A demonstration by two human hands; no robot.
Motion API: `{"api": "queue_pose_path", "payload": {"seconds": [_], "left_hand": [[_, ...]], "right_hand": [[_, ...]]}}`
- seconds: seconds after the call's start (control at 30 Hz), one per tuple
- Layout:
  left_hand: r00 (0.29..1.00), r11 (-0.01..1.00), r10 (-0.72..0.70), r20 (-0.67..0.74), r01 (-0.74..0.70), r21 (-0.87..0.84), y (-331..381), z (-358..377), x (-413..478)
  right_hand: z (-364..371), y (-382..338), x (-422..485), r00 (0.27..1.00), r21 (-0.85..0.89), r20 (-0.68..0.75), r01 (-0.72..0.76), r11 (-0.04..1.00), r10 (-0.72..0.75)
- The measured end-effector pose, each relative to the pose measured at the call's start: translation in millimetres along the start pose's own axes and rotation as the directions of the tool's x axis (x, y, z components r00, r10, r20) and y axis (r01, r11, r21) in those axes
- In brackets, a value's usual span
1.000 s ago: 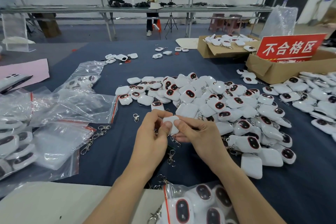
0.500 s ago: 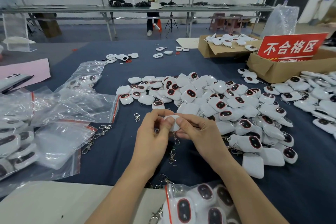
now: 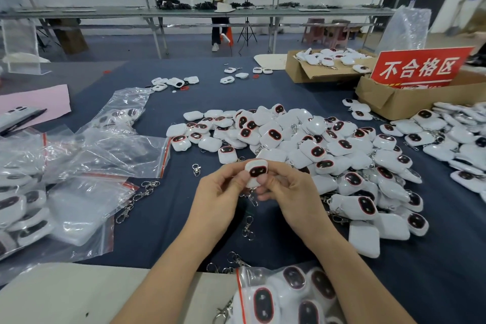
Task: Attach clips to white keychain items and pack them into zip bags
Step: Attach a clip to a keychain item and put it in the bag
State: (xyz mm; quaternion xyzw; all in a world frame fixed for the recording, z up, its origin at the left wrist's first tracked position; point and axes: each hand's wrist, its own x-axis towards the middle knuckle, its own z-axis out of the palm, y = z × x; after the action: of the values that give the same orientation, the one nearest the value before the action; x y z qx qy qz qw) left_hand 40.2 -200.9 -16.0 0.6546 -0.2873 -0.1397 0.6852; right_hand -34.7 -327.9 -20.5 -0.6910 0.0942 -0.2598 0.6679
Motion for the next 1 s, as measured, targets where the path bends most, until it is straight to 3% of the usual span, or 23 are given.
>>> {"api": "queue_pose_path", "payload": {"seconds": [0.47, 0.67, 1.0], "left_hand": [[1.0, 0.999, -0.008, 0.008, 0.008, -0.035, -2.6, -2.7, 0.6], [0.999, 1.0, 0.013, 0.05, -0.012, -0.011, -1.1, -5.7, -0.1], [1.0, 0.999, 0.0, 0.021, -0.001, 0.038, -1.1, -6.0, -0.7]], "right_hand": [[-1.0, 1.9, 1.9, 0.999, -0.053, -0.034, 0.006, 0.999, -0.008], [-2.0, -2.6, -0.7, 0.999, 0.08, 0.005, 0.032, 0.996, -0.032], [-2.6, -1.9, 1.0, 0.999, 0.066, 0.01, 0.032, 0.997, -0.033]]}}
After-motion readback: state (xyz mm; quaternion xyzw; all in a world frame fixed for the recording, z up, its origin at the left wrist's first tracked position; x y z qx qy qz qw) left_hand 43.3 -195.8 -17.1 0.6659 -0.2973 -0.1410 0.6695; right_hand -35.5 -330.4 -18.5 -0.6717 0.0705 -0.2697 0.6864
